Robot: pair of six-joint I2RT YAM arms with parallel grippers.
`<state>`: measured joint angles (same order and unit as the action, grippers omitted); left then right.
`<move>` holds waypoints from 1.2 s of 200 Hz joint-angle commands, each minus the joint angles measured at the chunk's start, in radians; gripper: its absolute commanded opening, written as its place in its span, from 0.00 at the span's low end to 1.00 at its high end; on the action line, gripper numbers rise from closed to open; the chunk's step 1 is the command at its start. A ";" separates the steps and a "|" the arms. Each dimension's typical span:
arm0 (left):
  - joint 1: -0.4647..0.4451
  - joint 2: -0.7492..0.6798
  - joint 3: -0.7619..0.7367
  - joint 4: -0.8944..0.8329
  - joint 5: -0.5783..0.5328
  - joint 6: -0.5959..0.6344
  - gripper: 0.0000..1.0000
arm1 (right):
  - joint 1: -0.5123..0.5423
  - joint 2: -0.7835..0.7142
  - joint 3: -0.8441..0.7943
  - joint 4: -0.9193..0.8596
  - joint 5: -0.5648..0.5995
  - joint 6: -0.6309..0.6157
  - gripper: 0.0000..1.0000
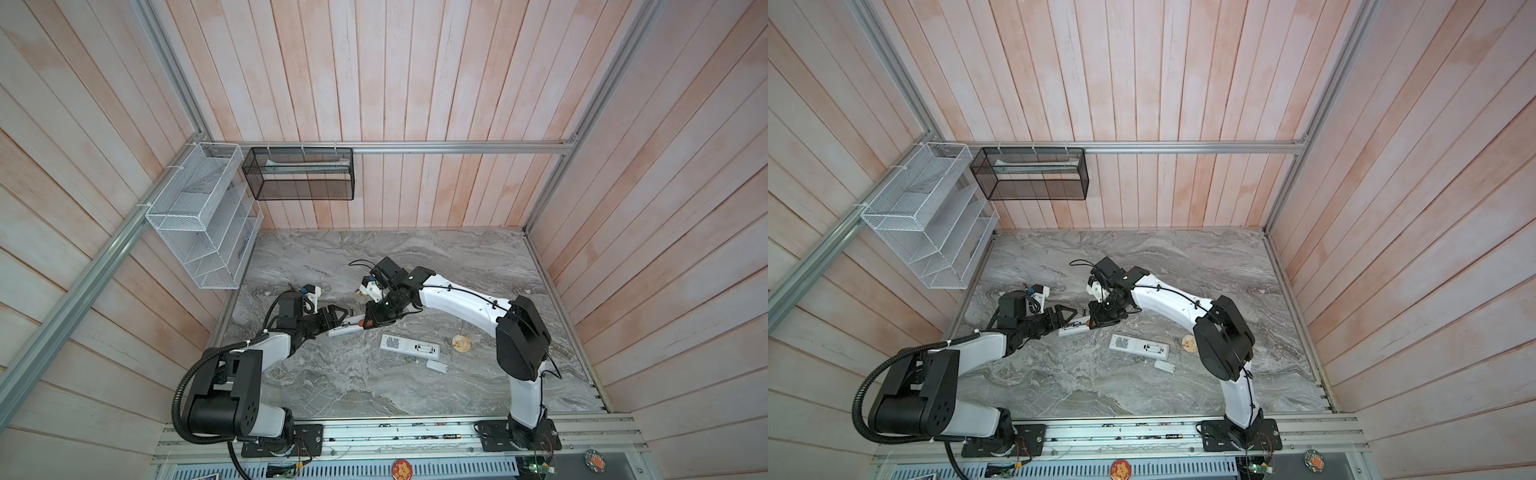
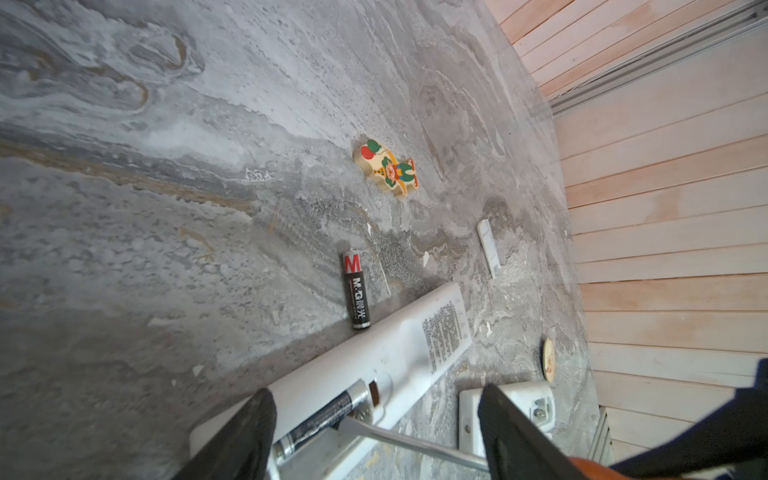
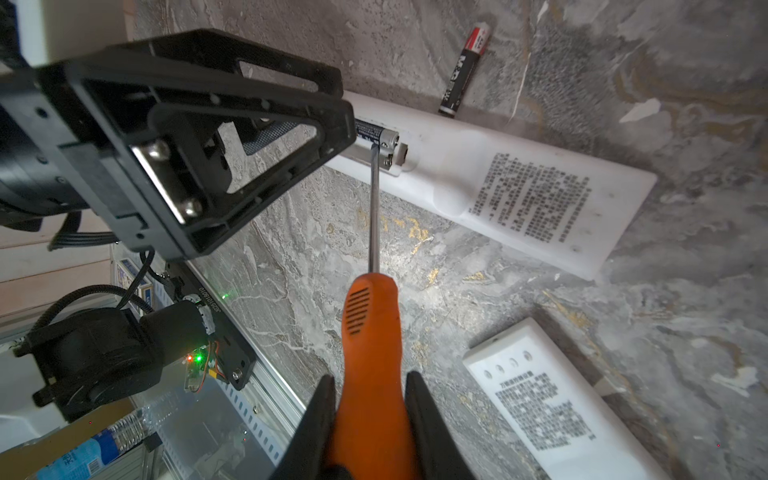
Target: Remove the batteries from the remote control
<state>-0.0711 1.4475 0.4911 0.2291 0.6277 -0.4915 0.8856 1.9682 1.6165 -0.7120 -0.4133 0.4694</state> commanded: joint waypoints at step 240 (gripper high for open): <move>0.014 -0.199 0.056 -0.151 -0.036 0.016 0.98 | -0.374 -0.592 -0.726 0.690 0.202 -0.116 0.00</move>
<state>-0.0700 1.2892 0.5323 0.1139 0.6209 -0.5011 0.6098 1.4288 0.9783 -0.1719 -0.2001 0.4545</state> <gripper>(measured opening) 0.950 0.256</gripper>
